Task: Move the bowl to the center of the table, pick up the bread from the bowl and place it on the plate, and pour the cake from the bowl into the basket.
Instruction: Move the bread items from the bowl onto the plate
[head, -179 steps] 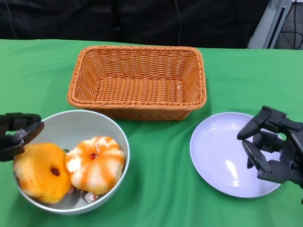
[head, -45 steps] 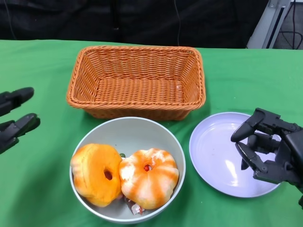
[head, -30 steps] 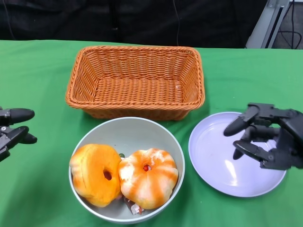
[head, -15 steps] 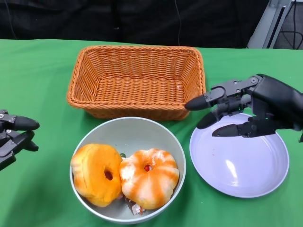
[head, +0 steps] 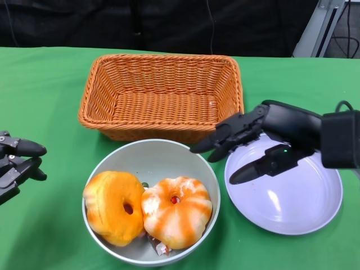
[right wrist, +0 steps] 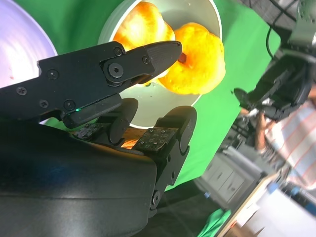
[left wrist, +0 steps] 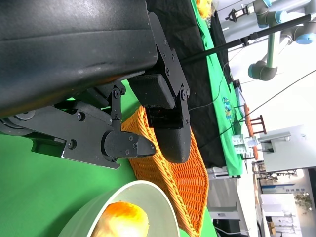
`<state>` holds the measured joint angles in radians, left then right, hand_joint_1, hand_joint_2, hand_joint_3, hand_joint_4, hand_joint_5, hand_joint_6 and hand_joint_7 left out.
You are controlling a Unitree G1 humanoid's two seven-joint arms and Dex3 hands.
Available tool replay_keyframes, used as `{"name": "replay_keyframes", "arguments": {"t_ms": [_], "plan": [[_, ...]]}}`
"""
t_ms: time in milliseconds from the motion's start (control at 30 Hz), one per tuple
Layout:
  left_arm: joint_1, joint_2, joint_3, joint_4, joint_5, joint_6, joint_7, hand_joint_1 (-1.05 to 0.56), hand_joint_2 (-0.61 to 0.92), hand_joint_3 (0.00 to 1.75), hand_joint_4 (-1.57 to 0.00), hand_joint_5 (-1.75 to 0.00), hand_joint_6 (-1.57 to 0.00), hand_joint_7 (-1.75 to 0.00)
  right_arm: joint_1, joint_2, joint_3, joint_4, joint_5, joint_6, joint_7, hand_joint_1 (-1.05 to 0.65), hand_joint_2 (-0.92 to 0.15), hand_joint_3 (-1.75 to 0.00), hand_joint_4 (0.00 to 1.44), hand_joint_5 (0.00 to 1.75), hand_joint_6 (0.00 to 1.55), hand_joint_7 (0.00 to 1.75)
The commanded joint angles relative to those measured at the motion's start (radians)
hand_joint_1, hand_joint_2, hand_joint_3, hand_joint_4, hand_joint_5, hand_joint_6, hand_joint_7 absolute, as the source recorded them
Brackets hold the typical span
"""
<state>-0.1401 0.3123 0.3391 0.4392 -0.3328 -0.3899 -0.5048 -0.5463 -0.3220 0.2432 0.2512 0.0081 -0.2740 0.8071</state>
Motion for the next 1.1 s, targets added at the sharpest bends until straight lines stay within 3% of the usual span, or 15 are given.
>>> {"name": "replay_keyframes", "arguments": {"t_ms": [33, 500, 867, 1100], "plan": [[0.005, 0.009, 0.005, 0.011, 0.001, -0.017, -0.002, -0.11, 0.92, 0.27, -0.77, -1.28, -0.96, -0.71, -0.052, 0.006, 0.02, 0.038, -0.018, -0.049, 0.018, -0.76, -0.9, -0.01, 0.67, 0.14, 0.67, 0.0], [0.018, 0.01, -0.005, 0.013, 0.008, -0.041, -0.007, -0.11, 0.92, 0.29, -0.75, -1.3, -0.94, -0.76, -0.147, 0.066, 0.07, 0.189, -0.077, -0.201, 0.009, -0.8, -0.92, -0.01, 0.69, 0.09, 0.65, 0.0], [0.028, 0.008, -0.009, 0.002, 0.01, -0.046, -0.001, -0.12, 0.92, 0.29, -0.77, -1.29, -0.94, -0.77, -0.238, 0.123, 0.141, 0.263, -0.17, -0.17, 0.014, -0.84, -0.92, -0.03, 0.63, 0.03, 0.59, 0.0], [0.03, 0.008, -0.01, -0.001, 0.007, -0.046, -0.004, -0.12, 0.92, 0.3, -0.76, -1.31, -0.93, -0.78, -0.249, 0.135, 0.147, 0.284, -0.176, -0.169, 0.015, -0.86, -0.92, -0.05, 0.63, 0.02, 0.58, 0.0]]}}
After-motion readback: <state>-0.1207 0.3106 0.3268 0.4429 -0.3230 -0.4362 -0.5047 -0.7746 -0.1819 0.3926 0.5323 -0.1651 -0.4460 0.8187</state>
